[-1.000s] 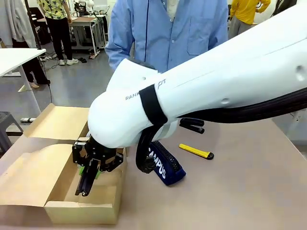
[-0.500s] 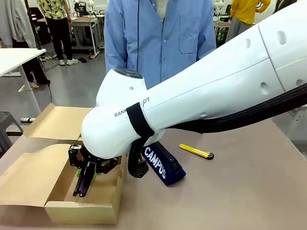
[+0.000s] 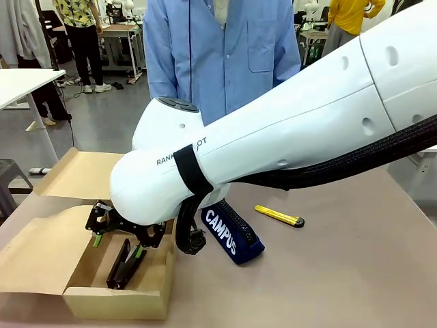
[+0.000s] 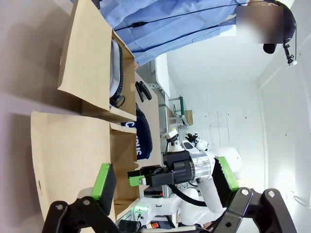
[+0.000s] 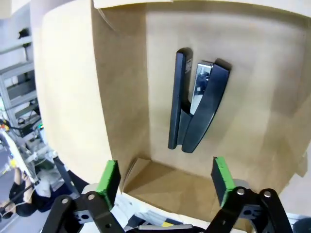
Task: Place items inside the box.
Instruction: Pick up a Pencil pouch or Stapler and place it inside the Mailer Box closest to the robot.
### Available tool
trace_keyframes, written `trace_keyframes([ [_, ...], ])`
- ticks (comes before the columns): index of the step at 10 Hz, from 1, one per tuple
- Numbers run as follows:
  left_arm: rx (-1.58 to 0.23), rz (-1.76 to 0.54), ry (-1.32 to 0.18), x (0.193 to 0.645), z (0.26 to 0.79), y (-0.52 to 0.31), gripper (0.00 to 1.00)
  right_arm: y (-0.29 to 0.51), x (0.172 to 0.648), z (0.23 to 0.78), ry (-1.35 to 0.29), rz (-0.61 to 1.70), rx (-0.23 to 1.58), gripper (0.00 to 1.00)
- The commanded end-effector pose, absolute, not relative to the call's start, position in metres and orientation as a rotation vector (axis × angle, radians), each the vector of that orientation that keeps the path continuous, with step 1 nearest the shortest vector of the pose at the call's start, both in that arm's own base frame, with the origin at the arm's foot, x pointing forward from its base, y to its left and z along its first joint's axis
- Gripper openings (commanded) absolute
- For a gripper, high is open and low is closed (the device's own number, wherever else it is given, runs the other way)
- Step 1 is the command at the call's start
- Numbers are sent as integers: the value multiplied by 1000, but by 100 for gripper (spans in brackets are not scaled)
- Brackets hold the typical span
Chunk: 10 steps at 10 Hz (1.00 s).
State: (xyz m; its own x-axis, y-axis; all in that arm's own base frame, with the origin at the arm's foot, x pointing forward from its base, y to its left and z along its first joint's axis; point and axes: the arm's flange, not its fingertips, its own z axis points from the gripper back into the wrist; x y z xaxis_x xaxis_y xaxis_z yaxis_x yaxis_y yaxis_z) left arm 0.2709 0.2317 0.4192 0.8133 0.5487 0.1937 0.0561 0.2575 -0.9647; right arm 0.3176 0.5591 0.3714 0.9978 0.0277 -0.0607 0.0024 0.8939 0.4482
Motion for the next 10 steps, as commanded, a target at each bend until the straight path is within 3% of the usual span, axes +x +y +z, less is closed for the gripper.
trace_keyframes([
  [1, -1289, 341, -582, 269, 420, 231, 100, 553, 313, 376, 81, 21, 532, 100],
  [5, -1289, 341, -582, 269, 420, 231, 100, 497, 293, 430, 75, 35, 602, 100],
  [8, -1289, 341, -582, 269, 420, 231, 100, 335, 259, 486, 173, 142, 669, 100],
  [10, -1289, 341, -582, 269, 420, 231, 100, 297, 227, 477, 125, -44, 530, 100],
])
